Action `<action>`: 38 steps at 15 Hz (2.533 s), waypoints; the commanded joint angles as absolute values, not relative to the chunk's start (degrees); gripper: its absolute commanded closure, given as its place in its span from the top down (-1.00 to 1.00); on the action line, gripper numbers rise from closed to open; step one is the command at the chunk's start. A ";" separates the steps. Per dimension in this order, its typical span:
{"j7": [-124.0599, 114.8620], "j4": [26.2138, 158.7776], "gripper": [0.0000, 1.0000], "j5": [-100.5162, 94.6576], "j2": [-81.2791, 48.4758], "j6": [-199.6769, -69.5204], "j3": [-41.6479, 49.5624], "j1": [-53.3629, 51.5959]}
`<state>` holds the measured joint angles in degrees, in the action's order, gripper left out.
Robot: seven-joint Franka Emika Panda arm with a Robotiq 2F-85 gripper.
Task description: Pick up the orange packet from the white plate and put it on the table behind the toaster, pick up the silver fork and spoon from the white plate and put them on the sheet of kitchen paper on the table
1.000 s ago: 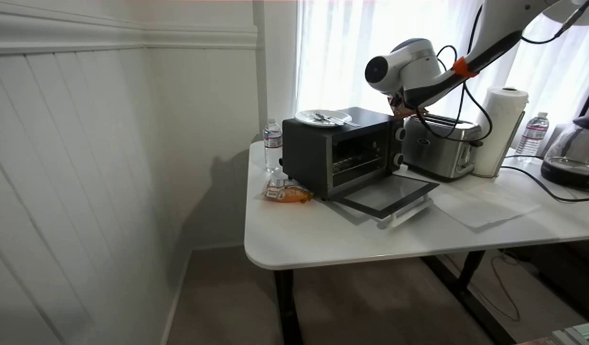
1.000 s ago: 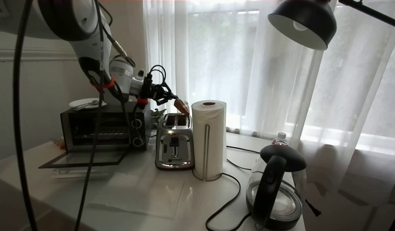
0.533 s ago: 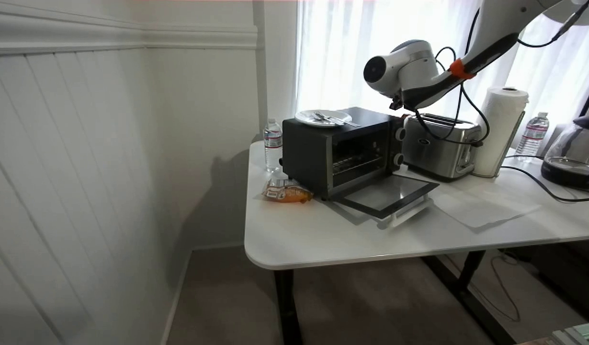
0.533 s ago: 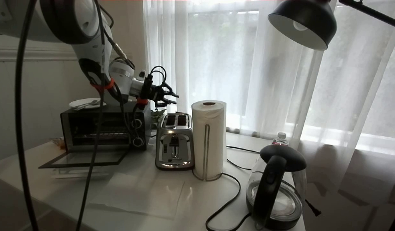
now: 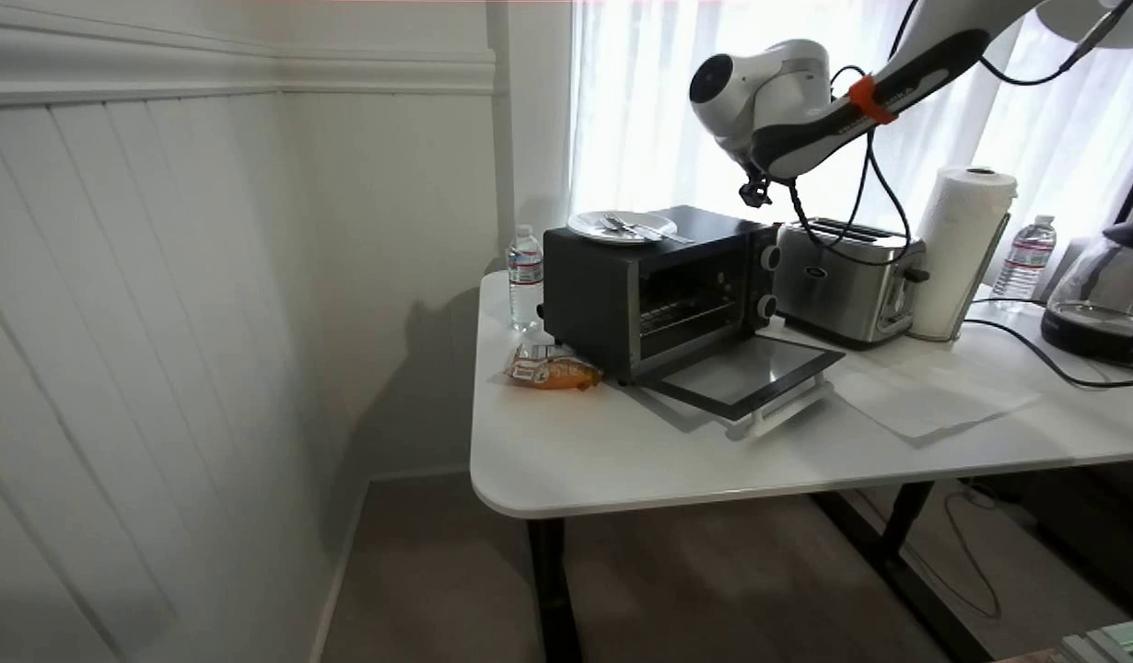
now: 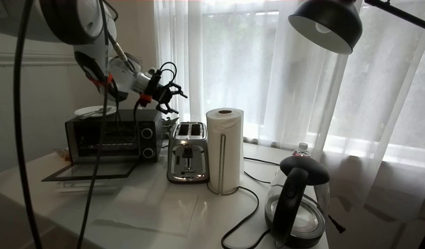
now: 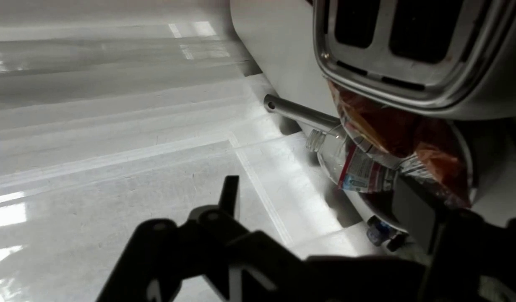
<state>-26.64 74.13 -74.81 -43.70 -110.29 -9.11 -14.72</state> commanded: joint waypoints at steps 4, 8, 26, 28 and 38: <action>-9.19 70.18 1.00 -56.46 -39.73 -100.24 -10.04 -16.73; -2.00 70.83 1.00 -44.95 -35.99 -95.71 -11.42 -16.93; -14.13 71.94 1.00 -13.56 -28.02 -101.86 -19.92 -15.99; -14.14 71.94 1.00 -13.53 -28.02 -101.89 -19.92 -15.85; -16.58 79.17 1.00 -13.25 -25.56 -105.39 -23.65 -17.95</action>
<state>-14.53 74.62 -13.56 -28.06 -102.06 -23.23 -17.83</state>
